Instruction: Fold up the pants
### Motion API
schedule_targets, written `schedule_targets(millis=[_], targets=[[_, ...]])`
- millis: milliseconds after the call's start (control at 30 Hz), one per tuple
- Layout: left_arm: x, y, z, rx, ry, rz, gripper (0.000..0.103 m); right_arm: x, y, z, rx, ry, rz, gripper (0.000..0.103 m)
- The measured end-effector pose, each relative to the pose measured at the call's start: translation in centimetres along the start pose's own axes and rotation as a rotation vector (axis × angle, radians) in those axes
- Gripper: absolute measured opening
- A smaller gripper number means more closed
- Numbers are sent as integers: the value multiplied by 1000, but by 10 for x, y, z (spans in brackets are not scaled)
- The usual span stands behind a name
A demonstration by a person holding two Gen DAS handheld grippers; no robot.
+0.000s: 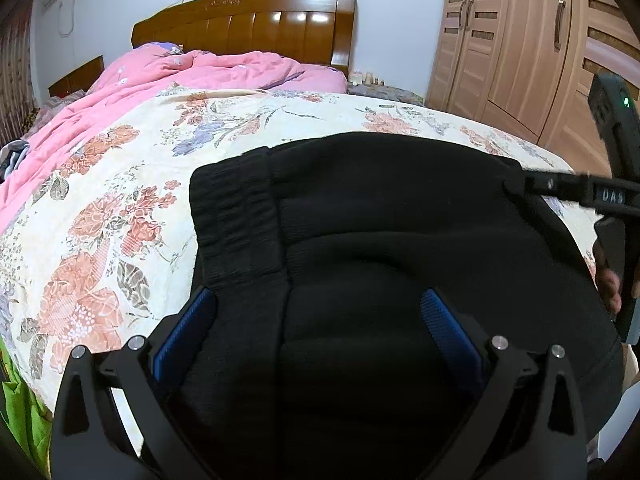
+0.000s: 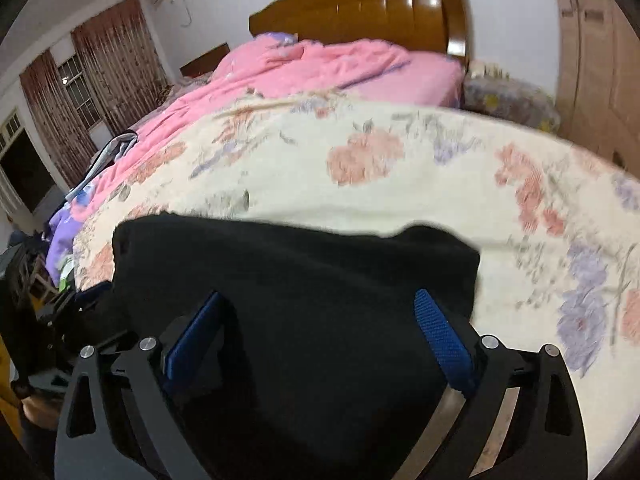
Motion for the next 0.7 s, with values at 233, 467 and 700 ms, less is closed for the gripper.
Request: schedule_targets(millis=[233,467,700], targets=[[2,-1,-1,5,-2,2,102,1,-1,-27,93,-2,20,96],[2,0,-1,5,-4,3,102,37,33,49,-39,-12,80,96],[1,0,-2,12,-11,2,102,43,78,53,17,84,148,97]])
Point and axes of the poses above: each gripper's, at about its wrist camera, not at the fingertips, and z roughly against the way its jaws point, x to its left, y to its underside, the point moved 10 cm from there along -z, roughly the way its jaws point, and after that the axes turned 15 degrees about y, right-handed, at the moved point
